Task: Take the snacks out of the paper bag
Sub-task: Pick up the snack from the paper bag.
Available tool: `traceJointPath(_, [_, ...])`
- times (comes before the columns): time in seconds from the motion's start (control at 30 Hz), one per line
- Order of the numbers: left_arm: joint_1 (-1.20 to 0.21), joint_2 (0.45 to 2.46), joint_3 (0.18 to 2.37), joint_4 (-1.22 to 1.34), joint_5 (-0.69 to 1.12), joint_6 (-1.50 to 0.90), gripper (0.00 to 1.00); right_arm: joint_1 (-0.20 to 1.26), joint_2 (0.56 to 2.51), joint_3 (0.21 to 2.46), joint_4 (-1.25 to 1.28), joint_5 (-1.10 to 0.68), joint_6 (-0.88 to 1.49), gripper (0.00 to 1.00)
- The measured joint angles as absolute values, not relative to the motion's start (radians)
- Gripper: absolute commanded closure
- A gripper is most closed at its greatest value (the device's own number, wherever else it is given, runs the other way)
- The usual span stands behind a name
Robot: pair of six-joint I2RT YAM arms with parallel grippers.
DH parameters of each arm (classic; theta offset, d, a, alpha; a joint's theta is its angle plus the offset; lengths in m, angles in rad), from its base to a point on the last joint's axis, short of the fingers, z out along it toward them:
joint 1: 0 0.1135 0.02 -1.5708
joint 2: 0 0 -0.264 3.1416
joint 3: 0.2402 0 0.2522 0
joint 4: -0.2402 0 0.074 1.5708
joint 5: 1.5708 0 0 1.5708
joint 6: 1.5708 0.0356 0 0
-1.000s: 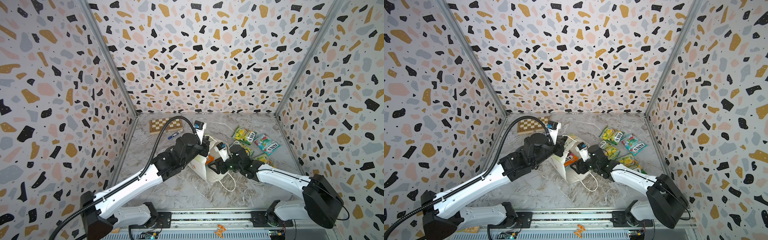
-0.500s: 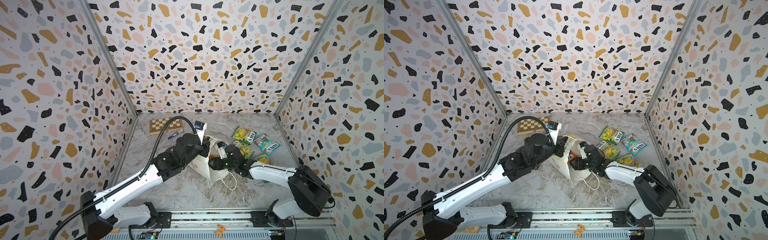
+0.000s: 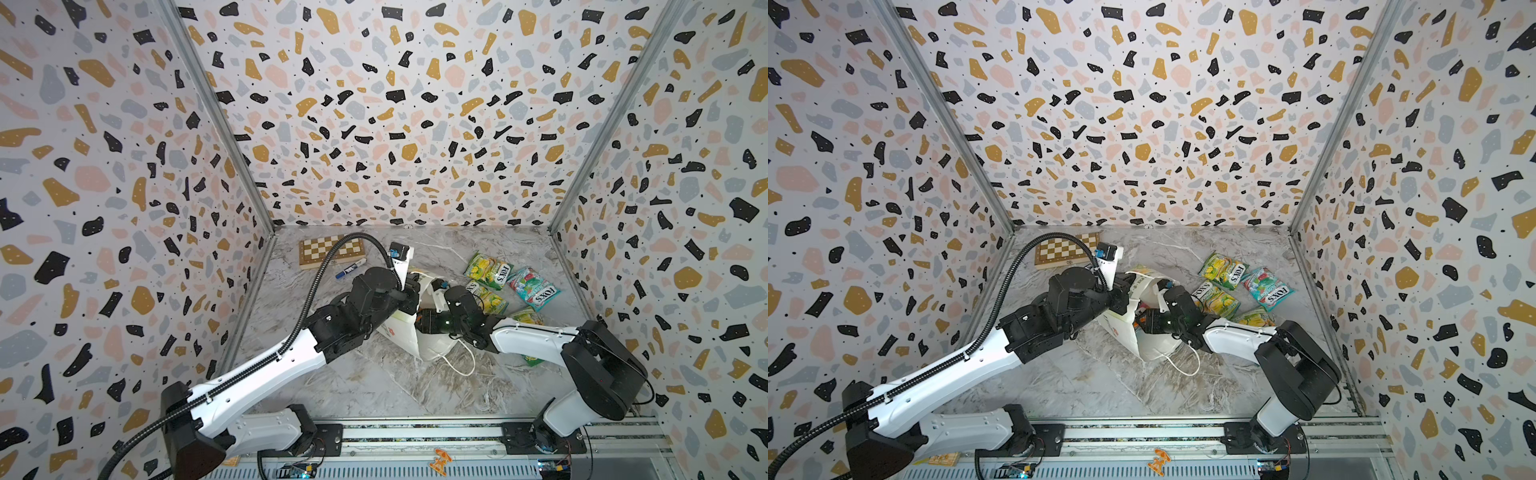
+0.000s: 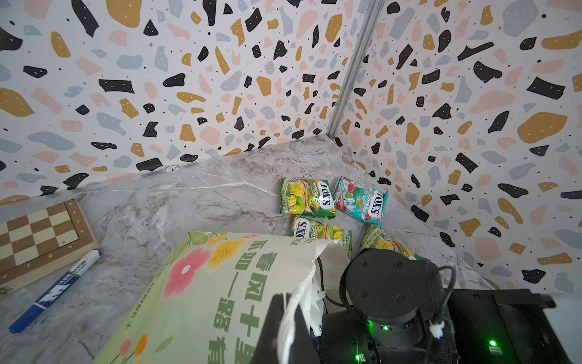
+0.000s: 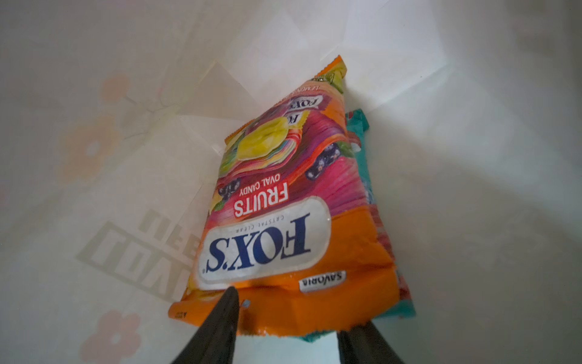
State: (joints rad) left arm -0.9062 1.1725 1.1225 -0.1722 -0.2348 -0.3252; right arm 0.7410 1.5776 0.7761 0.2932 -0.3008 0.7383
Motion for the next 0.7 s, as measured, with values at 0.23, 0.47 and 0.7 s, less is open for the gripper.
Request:
traceJointPath(0.23, [-0.906,1.172,1.122,-0.172,-0.225,-0.325,1.00,0.741,1.618,0.792,0.330,-0.298,0.791,0.43])
traceJointPath(0.47, [-0.906,1.172,1.119,-0.171,-0.220,-0.326,1.00,0.741,1.667,0.792,0.395,-0.295,0.856,0.51])
traceJointPath(0.7, [-0.906,1.172,1.117,-0.172,-0.221,-0.326,1.00,0.741,1.717,0.817,0.432,-0.295,0.871,0.84])
